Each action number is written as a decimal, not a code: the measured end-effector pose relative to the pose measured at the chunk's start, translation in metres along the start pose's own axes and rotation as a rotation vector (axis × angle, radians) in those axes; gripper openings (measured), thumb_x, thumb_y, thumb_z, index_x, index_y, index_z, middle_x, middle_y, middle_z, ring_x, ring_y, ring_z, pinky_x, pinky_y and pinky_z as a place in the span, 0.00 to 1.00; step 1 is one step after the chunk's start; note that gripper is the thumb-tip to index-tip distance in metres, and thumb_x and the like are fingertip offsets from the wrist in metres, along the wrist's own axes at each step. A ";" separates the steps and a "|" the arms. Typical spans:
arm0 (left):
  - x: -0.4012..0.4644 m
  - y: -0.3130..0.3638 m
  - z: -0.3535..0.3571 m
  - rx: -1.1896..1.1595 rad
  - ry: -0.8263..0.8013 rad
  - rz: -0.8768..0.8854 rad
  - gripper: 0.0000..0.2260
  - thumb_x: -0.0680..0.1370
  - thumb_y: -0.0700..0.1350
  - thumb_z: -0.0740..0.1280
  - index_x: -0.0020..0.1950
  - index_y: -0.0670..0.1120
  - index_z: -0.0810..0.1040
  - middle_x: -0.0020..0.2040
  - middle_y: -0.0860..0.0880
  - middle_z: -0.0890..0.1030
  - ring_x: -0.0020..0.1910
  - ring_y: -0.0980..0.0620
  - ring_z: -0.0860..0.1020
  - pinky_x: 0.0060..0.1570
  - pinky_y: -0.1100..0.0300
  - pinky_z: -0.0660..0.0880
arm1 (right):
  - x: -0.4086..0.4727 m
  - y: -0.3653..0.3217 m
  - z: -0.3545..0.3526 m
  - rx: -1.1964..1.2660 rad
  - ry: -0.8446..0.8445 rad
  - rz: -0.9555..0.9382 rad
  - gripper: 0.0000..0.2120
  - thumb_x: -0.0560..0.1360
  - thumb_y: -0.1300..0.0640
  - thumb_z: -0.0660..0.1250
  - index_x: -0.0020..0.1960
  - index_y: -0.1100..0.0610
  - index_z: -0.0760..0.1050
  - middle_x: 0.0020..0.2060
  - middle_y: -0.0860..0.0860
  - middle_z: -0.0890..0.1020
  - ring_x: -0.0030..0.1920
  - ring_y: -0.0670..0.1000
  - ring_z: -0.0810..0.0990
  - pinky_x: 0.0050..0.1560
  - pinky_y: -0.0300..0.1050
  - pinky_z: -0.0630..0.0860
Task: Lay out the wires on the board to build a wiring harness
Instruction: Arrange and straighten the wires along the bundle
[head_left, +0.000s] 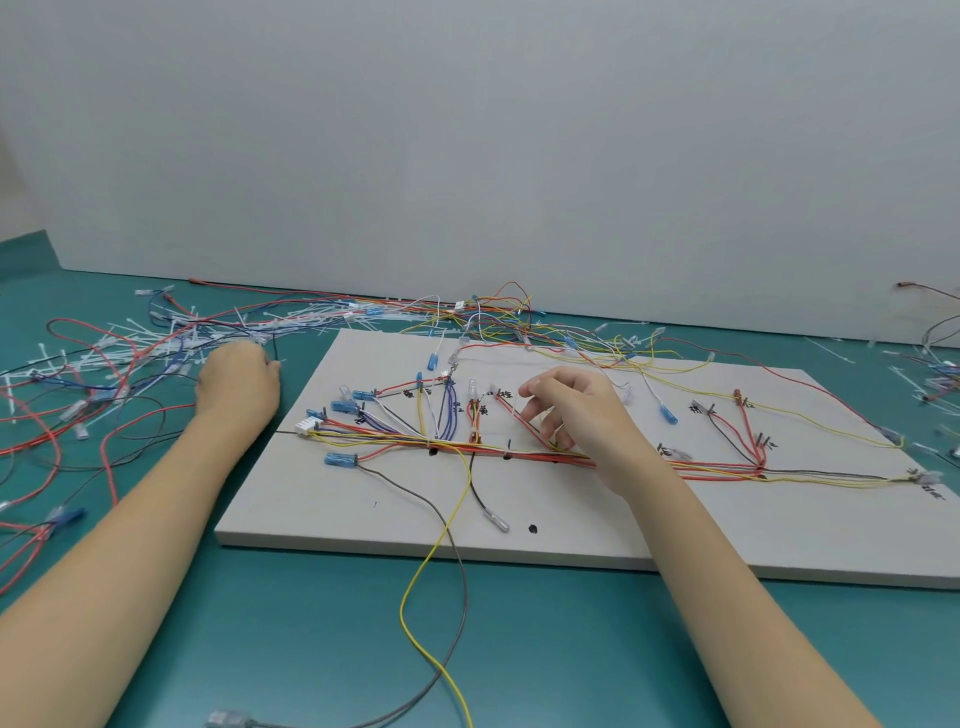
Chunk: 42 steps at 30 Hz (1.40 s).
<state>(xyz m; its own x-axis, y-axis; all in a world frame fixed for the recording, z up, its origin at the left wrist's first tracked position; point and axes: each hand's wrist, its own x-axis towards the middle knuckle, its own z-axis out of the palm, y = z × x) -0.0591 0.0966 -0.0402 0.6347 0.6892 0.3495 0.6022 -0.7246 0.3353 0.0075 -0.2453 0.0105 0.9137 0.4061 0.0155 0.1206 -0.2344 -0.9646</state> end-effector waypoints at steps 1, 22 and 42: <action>-0.001 0.000 -0.001 -0.023 0.011 0.006 0.15 0.80 0.43 0.64 0.42 0.33 0.81 0.41 0.34 0.79 0.44 0.36 0.75 0.45 0.45 0.75 | 0.000 0.000 0.000 0.001 -0.001 0.001 0.09 0.77 0.59 0.62 0.41 0.56 0.79 0.31 0.49 0.82 0.24 0.46 0.73 0.22 0.33 0.65; -0.012 0.023 -0.016 -0.548 0.290 0.120 0.07 0.74 0.39 0.70 0.49 0.38 0.85 0.45 0.41 0.85 0.41 0.55 0.80 0.51 0.56 0.76 | 0.000 0.000 -0.002 0.019 0.015 -0.005 0.08 0.77 0.59 0.63 0.42 0.56 0.79 0.30 0.48 0.82 0.24 0.45 0.73 0.23 0.35 0.65; -0.100 0.142 -0.057 -1.277 -0.382 0.266 0.06 0.70 0.36 0.75 0.42 0.47 0.85 0.36 0.54 0.85 0.36 0.58 0.82 0.37 0.68 0.77 | -0.004 -0.008 -0.001 0.333 -0.078 -0.120 0.11 0.76 0.54 0.70 0.53 0.60 0.82 0.37 0.53 0.84 0.31 0.48 0.78 0.30 0.38 0.74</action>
<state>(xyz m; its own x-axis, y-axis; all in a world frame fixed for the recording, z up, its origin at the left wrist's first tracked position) -0.0644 -0.0754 0.0225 0.8793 0.3358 0.3377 -0.2906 -0.1836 0.9391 0.0034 -0.2463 0.0182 0.8667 0.4824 0.1265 0.0808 0.1146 -0.9901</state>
